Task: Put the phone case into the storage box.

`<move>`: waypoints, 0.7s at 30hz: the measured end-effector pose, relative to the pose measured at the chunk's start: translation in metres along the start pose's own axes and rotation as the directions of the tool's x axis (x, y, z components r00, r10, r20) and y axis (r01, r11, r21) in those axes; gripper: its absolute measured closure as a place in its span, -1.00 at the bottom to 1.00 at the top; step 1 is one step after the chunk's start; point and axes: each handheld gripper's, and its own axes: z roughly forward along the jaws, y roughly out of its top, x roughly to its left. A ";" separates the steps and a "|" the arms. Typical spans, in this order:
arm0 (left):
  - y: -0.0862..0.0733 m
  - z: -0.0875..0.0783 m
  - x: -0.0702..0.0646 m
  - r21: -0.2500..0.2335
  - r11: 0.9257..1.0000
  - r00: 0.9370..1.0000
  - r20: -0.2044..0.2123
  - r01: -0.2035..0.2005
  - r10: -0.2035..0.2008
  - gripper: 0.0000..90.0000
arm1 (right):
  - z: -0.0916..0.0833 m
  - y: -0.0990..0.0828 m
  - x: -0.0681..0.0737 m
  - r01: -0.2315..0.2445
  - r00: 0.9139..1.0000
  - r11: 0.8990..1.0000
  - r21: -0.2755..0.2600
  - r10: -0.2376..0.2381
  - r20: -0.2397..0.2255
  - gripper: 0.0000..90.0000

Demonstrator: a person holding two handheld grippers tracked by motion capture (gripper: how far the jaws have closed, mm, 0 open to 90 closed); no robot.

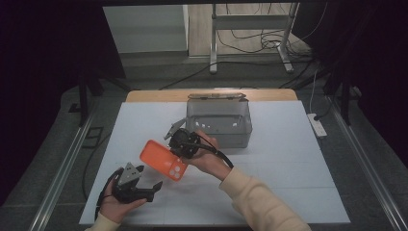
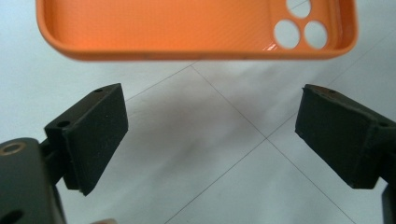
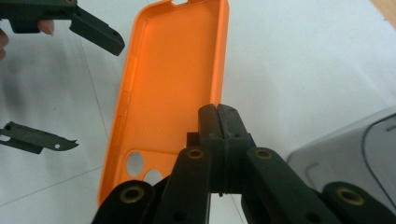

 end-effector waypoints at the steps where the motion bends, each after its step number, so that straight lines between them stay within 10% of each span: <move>1: 0.000 0.000 0.000 0.000 1.000 1.000 0.000 0.001 -0.001 -0.78 | -0.002 0.000 0.000 0.004 1.000 1.000 0.000 -0.004 0.003 0.99; 21: 0.000 0.000 0.001 0.000 1.000 1.000 0.003 0.012 -0.012 -0.78 | -0.028 -0.016 0.002 0.000 1.000 0.999 -0.042 0.000 0.010 0.99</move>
